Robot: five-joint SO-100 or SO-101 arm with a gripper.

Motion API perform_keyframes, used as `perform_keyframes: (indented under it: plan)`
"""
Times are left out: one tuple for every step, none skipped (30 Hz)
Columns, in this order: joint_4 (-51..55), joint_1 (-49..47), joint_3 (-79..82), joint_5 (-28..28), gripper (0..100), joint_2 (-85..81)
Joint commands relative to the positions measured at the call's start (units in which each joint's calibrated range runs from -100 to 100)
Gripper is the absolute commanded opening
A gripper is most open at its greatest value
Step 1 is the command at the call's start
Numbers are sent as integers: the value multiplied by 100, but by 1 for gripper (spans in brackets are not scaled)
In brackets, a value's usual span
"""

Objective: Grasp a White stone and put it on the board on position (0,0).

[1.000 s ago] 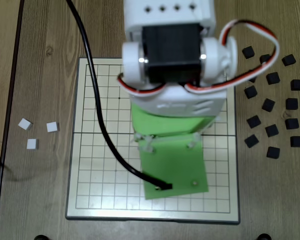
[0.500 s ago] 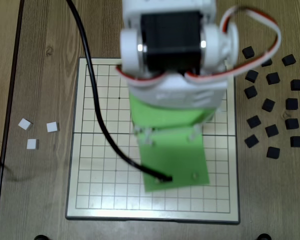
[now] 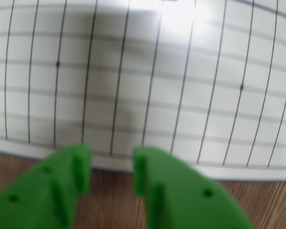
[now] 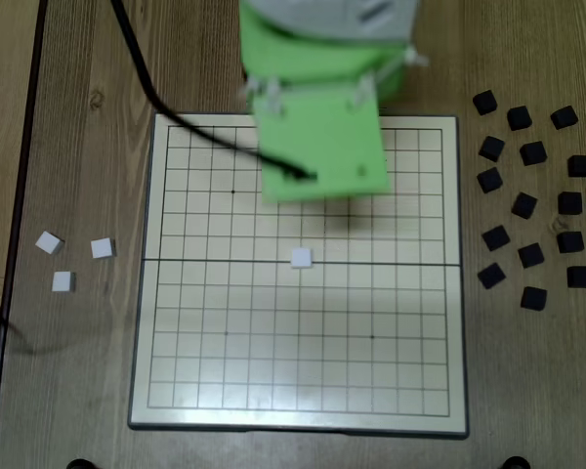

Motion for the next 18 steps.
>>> perform_keyframes:
  plan:
    - [-64, 78, 728, -24, 6, -1439]
    - [-89, 88, 951, -29, 6, -1667]
    - [-131, 88, 1183, -34, 6, -1888]
    - [-155, 88, 1414, -39, 6, -2108]
    - [-197, 88, 1666, -54, 6, -2337]
    - [-246, 97, 1946, -54, 6, -2592]
    - [-271, 106, 2129, -54, 6, -2753]
    - [-304, 115, 2361, -54, 6, -2948]
    - [-346, 115, 2574, -59, 6, -3134]
    - [-395, 124, 2796, -59, 6, -3312]
    - [-445, 124, 3009, -59, 6, -3473]
    - [-503, 124, 3221, -59, 6, -3651]
    - [-561, 124, 3424, -68, 6, -3821]
    - [-610, 115, 3617, -83, 6, -3982]
    - [-651, 106, 3801, -98, 6, -4143]
    - [-676, 106, 3975, -107, 6, -4296]
    - [-701, 97, 4139, -112, 6, -4457]
    - [-709, 97, 4313, -117, 6, -4609]
